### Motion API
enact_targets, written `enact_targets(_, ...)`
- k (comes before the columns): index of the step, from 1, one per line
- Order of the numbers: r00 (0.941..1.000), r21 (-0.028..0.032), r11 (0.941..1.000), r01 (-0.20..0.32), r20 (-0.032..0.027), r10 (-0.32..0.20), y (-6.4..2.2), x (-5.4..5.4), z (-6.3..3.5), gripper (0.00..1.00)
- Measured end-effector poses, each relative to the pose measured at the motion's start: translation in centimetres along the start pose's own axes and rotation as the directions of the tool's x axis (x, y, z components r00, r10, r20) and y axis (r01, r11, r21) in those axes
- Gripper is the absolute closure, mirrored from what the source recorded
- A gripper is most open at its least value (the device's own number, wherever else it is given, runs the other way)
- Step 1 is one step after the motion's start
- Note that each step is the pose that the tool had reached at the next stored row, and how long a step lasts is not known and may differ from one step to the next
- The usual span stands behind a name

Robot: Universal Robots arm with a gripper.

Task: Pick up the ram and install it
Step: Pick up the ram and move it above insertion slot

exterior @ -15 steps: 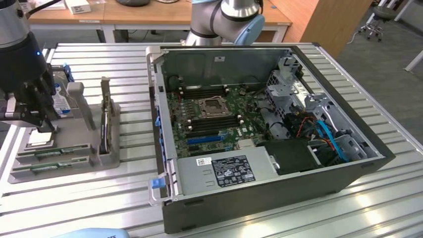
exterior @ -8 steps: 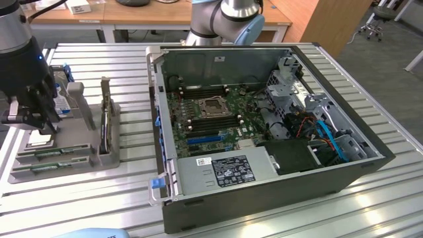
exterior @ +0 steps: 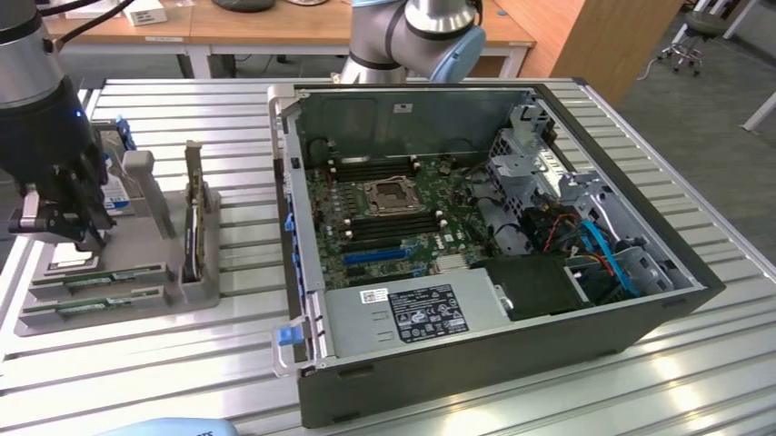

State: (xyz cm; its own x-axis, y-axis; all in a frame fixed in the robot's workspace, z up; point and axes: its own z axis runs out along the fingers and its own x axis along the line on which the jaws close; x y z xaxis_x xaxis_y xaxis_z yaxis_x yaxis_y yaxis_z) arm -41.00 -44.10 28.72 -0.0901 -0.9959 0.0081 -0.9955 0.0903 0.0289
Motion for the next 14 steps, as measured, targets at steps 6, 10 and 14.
enact_targets(6,1.0000,0.0000,1.0000,0.000,0.0000,0.000,-0.02,0.0,0.64,0.65)
enact_targets(10,1.0000,-0.0001,1.0000,0.000,0.0000,0.000,-0.03,0.0,1.05,0.65)
enact_targets(14,1.0000,-0.0002,1.0000,0.000,-0.0001,0.000,-0.04,0.0,1.33,0.65)
